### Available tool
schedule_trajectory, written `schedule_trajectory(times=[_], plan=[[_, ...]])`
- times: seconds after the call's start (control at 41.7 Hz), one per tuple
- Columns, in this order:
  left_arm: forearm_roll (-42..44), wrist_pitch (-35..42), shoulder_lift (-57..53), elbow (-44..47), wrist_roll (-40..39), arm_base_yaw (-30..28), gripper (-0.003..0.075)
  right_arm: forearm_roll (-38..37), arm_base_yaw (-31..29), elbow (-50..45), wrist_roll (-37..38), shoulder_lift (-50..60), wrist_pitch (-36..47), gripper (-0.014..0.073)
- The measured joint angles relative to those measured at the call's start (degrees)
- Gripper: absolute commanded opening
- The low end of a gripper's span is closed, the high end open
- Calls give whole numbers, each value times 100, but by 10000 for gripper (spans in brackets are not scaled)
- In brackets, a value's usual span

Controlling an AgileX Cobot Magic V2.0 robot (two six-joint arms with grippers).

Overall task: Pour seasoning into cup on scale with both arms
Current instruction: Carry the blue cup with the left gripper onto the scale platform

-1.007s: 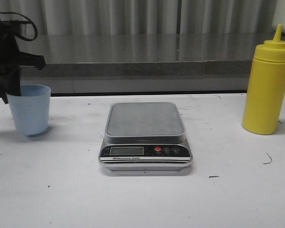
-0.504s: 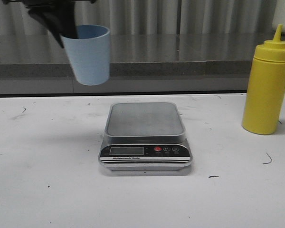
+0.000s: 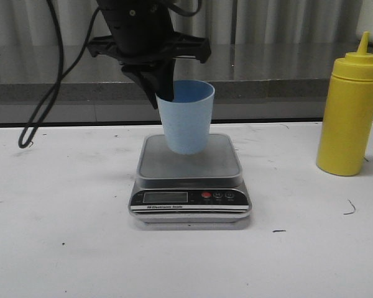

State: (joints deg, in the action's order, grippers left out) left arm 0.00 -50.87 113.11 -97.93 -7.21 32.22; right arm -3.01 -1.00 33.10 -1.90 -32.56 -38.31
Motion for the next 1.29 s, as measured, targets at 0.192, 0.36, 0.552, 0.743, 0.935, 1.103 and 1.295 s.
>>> schedule_trajectory(times=[0.192, 0.36, 0.552, 0.743, 0.935, 1.103, 1.295], plan=[[136, 22, 301, -231, -27, 0, -20, 0, 0, 0, 0, 0, 0, 500], [205, 22, 317, -252, -27, 0, -20, 0, 0, 0, 0, 0, 0, 500], [214, -22, 317, -266, -27, 0, 8, 0, 0, 0, 0, 0, 0, 500], [217, -56, 317, -266, -27, 0, 179, 0, 0, 0, 0, 0, 0, 500], [217, -56, 317, -266, -27, 0, 382, 0, 0, 0, 0, 0, 0, 500], [217, -65, 317, -268, -27, 0, 401, 0, 0, 0, 0, 0, 0, 500], [240, -156, 97, -281, -27, 0, 400, 0, 0, 0, 0, 0, 0, 500]])
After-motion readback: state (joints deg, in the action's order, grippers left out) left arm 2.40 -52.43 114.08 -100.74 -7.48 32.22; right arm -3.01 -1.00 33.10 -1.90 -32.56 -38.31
